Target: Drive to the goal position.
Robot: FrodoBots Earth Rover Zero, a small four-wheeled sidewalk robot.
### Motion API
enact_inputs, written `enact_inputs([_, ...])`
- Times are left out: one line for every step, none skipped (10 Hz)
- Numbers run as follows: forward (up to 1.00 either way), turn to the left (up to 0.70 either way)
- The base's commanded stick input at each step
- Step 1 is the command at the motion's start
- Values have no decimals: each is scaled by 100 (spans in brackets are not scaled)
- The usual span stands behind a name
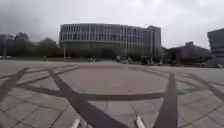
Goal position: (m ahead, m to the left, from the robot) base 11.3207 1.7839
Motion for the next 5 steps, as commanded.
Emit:
enact_inputs([100, 6])
enact_inputs([100, 6])
enact_inputs([100, 6])
enact_inputs([100, 6])
enact_inputs([100, 6])
